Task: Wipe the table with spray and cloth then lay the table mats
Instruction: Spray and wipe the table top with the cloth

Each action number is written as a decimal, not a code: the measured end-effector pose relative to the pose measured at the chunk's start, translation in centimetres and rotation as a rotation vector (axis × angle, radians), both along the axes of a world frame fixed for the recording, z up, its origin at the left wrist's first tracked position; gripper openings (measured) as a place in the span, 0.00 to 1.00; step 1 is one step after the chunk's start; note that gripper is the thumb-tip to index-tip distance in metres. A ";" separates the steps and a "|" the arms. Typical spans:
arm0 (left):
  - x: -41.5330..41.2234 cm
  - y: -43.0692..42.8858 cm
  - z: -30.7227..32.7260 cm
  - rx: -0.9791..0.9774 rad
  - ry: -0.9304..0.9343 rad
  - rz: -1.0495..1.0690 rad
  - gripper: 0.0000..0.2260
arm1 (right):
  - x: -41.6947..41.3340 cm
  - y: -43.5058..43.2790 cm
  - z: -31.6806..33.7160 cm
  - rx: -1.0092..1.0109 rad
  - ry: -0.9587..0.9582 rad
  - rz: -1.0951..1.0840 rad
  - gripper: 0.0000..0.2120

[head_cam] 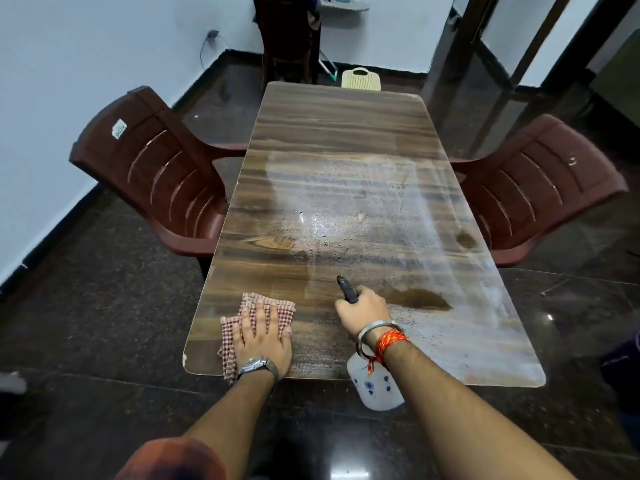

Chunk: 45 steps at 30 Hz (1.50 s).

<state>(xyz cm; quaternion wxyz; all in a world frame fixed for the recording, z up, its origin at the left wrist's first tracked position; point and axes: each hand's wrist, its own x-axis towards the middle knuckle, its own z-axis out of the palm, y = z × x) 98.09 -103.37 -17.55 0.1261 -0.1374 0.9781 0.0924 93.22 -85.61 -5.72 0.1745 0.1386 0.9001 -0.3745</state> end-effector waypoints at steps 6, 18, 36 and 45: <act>-1.5 1.1 -0.3 -0.028 0.027 0.063 0.32 | -1.4 0.9 -2.1 -0.066 -0.029 -0.026 0.06; -16.6 4.1 -0.3 -0.004 0.063 0.134 0.27 | -11.4 1.9 -1.6 -0.101 0.041 -0.011 0.05; -46.1 -3.3 -0.5 -0.037 0.047 0.209 0.26 | -34.6 -1.3 -3.7 -0.100 0.066 0.086 0.08; -53.6 -3.2 -0.9 -0.044 0.059 0.244 0.27 | -42.8 2.6 -3.4 -0.073 0.175 -0.012 0.10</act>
